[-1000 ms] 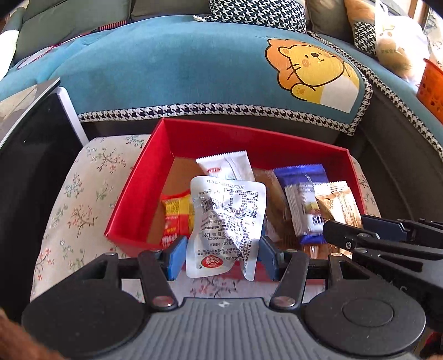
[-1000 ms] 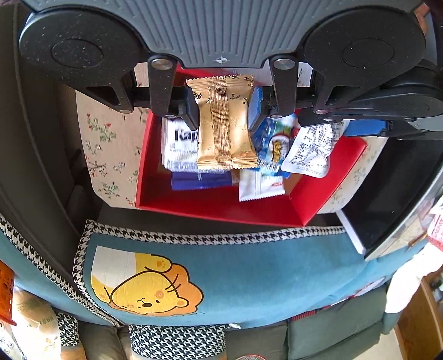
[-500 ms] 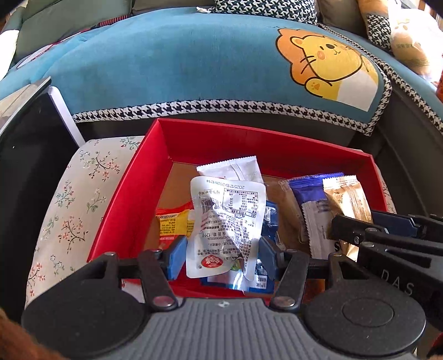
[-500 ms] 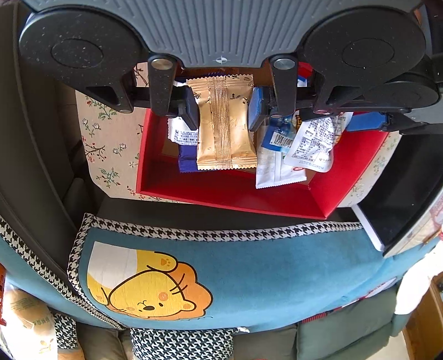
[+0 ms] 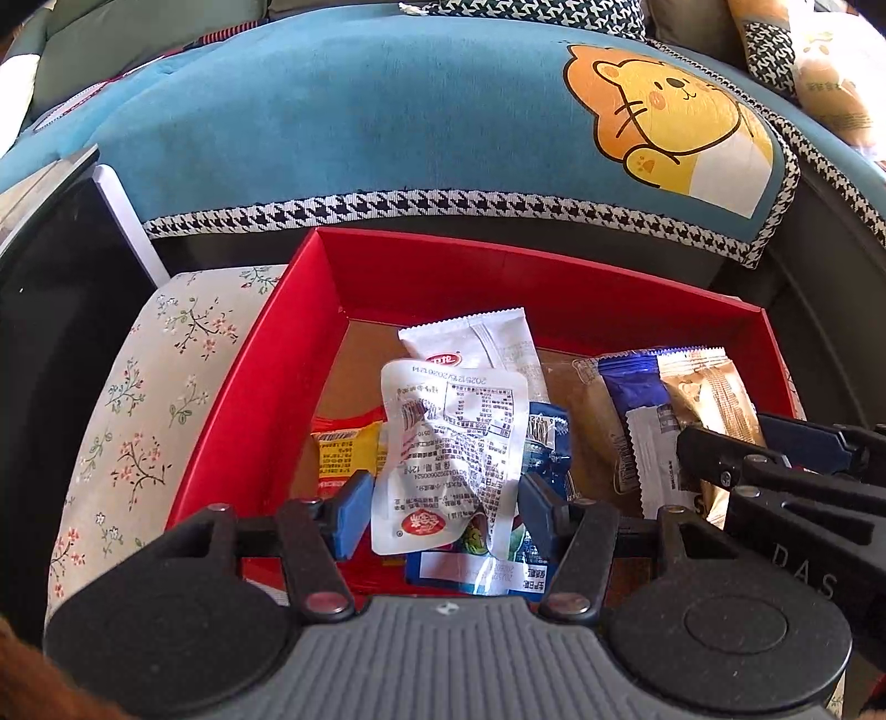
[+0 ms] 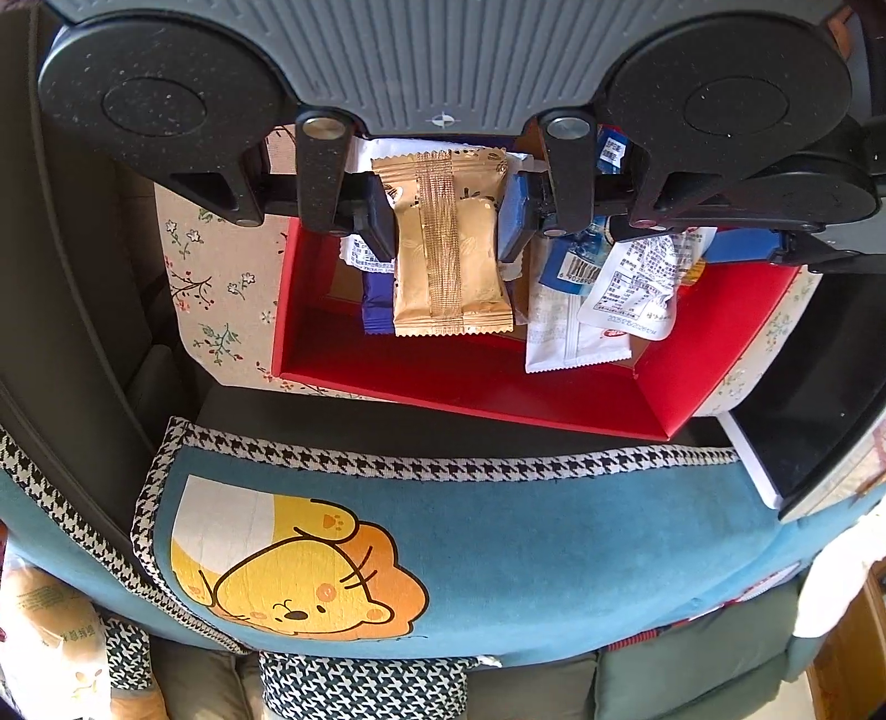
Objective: Organize snacks
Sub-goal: 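Release the white packet with the left tool while the right tool releases the gold pastry into the box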
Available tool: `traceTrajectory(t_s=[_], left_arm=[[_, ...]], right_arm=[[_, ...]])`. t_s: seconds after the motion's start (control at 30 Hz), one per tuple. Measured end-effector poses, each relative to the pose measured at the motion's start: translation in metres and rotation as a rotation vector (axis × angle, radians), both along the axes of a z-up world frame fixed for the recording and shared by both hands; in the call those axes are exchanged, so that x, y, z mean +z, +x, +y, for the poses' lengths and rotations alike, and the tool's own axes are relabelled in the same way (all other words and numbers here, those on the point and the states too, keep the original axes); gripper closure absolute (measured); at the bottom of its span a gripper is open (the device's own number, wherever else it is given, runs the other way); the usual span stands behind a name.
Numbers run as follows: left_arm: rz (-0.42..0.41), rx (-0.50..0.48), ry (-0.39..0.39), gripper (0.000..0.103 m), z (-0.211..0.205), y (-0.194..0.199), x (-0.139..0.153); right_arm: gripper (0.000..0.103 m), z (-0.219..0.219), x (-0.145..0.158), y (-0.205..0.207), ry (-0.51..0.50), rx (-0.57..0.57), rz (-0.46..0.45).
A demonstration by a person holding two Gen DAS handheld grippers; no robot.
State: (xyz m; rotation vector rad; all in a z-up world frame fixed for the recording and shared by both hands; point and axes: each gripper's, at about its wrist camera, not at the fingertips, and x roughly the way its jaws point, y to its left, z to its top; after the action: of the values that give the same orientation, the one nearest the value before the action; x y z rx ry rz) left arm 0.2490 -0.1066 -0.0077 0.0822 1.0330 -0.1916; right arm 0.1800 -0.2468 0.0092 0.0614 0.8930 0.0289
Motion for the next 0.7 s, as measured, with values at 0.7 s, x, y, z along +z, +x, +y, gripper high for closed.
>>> traceTrajectory(t_s=[0.7], left_arm=[[-0.021, 0.03, -0.024, 0.0, 0.01, -0.003, 0.012]], right_arm=[[0.039, -0.006, 0.015, -0.004, 0.07, -0.017, -0.039]])
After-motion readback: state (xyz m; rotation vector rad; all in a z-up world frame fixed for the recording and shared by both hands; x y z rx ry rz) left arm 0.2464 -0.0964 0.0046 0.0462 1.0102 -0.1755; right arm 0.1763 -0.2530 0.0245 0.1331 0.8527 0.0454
